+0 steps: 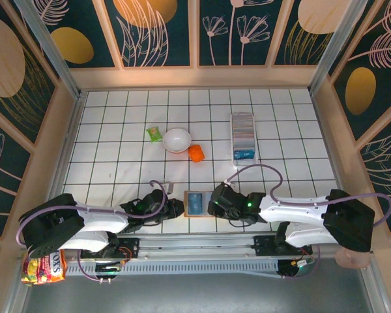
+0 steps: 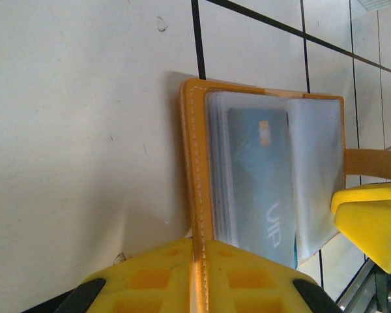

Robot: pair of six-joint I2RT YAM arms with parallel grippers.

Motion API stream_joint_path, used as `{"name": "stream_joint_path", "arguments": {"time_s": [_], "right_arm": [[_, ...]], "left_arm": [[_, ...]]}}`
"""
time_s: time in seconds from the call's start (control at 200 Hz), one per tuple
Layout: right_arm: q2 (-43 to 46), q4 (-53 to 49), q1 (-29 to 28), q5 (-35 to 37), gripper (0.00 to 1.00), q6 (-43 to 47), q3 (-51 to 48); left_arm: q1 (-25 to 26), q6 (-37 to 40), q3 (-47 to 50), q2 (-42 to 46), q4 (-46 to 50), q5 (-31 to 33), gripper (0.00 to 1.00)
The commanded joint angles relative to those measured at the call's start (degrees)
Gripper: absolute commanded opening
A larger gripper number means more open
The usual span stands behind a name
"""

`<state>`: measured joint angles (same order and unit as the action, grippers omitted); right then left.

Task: Put the credit cards into the card holder
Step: Flip over the card slot in the card holder.

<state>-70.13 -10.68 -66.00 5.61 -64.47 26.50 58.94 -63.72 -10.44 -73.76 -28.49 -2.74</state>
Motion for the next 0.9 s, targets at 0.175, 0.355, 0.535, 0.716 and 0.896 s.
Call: {"name": "stream_joint_path", "arguments": {"time_s": [0.175, 0.355, 0.535, 0.716, 0.896], "right_arm": [[-6.3, 1.4, -0.4, 2.0, 0.39, -0.1, 1.7], [-8.3, 8.8, -0.3, -0.5, 0.41, 0.3, 3.1], [-8.2, 14.6, -0.9, -1.7, 0.41, -0.3, 3.3], [-9.1, 15.6, -2.3, -1.8, 0.41, -0.8, 4.6], [-8.6, 15.5, -3.0, -0.7, 0.41, -0.9, 4.9]], "left_arm": [[0.7, -1.2, 0.5, 0.1, 2.1, -2.2, 0.13], [0.7, -1.5, 0.8, -0.2, 2.0, -1.9, 0.12], [0.8, -1.8, 1.2, -0.1, 2.0, -1.5, 0.12], [0.8, -2.0, 1.3, -0.2, 1.8, -1.2, 0.12], [0.7, -2.0, 1.5, 0.2, 1.9, -0.9, 0.12]]}}
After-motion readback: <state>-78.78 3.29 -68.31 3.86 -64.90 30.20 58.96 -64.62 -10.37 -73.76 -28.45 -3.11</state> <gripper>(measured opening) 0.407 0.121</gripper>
